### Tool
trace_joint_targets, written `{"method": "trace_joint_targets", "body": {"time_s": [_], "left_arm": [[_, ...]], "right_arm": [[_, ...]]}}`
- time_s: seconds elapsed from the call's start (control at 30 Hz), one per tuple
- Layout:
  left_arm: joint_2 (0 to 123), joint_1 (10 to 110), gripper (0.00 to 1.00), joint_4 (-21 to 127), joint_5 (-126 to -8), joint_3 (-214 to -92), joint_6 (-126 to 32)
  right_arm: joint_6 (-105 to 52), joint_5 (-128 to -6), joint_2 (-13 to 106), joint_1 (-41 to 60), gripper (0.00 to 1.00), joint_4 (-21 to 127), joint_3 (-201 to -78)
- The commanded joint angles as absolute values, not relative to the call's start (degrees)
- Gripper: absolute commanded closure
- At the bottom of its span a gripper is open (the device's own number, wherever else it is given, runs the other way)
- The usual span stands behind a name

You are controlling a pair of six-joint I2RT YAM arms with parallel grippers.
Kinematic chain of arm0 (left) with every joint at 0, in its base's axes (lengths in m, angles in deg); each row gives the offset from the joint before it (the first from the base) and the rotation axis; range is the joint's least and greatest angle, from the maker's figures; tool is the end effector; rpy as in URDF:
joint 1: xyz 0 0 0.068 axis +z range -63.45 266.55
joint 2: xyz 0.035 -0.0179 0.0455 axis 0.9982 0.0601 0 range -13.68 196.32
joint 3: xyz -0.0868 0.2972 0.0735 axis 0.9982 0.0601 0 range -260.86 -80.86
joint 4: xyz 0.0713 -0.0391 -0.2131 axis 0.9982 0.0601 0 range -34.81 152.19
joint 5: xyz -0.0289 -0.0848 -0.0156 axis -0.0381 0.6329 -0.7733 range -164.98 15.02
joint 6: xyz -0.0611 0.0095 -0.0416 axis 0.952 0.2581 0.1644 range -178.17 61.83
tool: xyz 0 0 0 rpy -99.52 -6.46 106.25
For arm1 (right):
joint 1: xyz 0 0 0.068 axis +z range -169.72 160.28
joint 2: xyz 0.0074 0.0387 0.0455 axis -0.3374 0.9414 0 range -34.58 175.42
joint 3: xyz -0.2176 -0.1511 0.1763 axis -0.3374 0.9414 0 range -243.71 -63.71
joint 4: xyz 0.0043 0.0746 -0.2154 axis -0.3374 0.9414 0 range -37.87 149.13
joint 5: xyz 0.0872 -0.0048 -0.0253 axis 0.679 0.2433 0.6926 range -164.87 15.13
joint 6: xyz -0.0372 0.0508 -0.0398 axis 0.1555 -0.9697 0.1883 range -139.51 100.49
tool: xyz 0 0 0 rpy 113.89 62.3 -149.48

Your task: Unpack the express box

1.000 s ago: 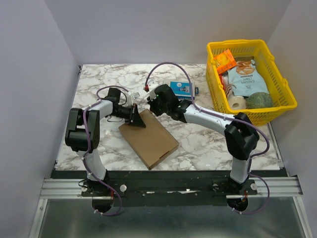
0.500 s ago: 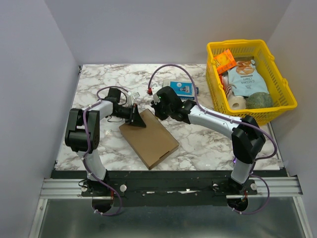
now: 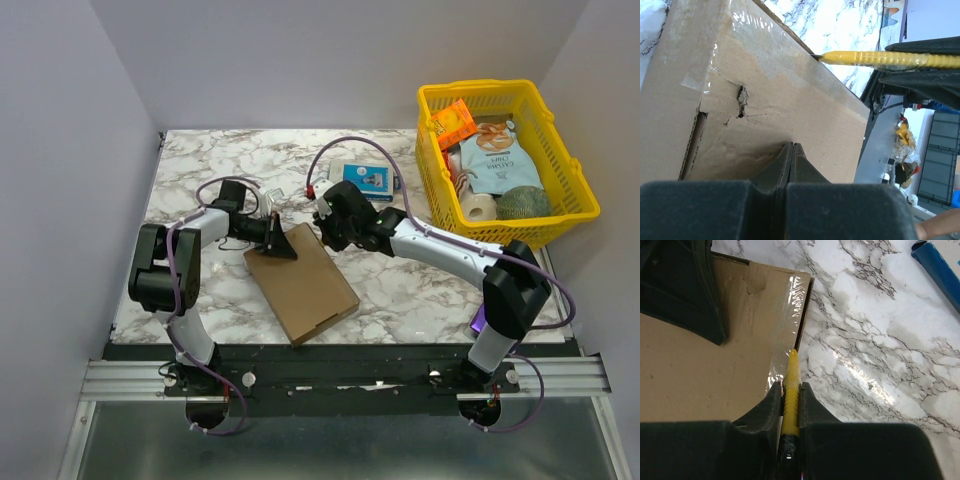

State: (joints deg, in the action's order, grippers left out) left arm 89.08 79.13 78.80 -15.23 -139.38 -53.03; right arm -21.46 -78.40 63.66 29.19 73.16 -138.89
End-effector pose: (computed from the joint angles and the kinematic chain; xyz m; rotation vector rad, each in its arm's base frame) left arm 0.3103 -0.0950 0.2160 0.3306 2.4920 -1.4798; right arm 0.2516 0.2825 0.2994 -0.9149 2.1842 0.3647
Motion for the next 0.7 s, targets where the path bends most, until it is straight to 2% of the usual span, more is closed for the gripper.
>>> {"method": "trace_joint_targets", "body": {"time_s": [0.0, 0.03, 0.2, 0.3, 0.47, 0.67], "left_arm": [[84.16, 79.87, 0.95, 72.07, -19.98, -138.16, -52.29], [82.49, 79.87, 0.88, 70.76, -19.09, -138.16, -51.85], [73.52, 79.87, 0.82, 72.76, -17.84, -138.08, -56.31], [72.46, 79.79, 0.84, 74.70, -20.30, -136.07, -56.16], [70.52, 79.35, 0.90, 67.06, -23.64, -129.56, -48.60], [77.53, 78.91, 0.99, 62.40, -24.35, -128.22, -45.53]], "right_arm": [[-20.04, -77.06, 64.03, 30.47, 1.00, 77.44, -140.78], [-18.21, -77.15, 65.52, 30.47, 1.00, 77.44, -141.75], [-15.47, -75.31, 70.88, 30.56, 0.99, 78.31, -149.38], [-15.11, -73.11, 74.66, 30.47, 1.00, 79.28, -152.99], [-14.41, -73.20, 79.77, 30.56, 1.00, 79.19, -161.86], [-12.91, -73.37, 80.30, 30.56, 1.00, 81.39, -163.65]]}}
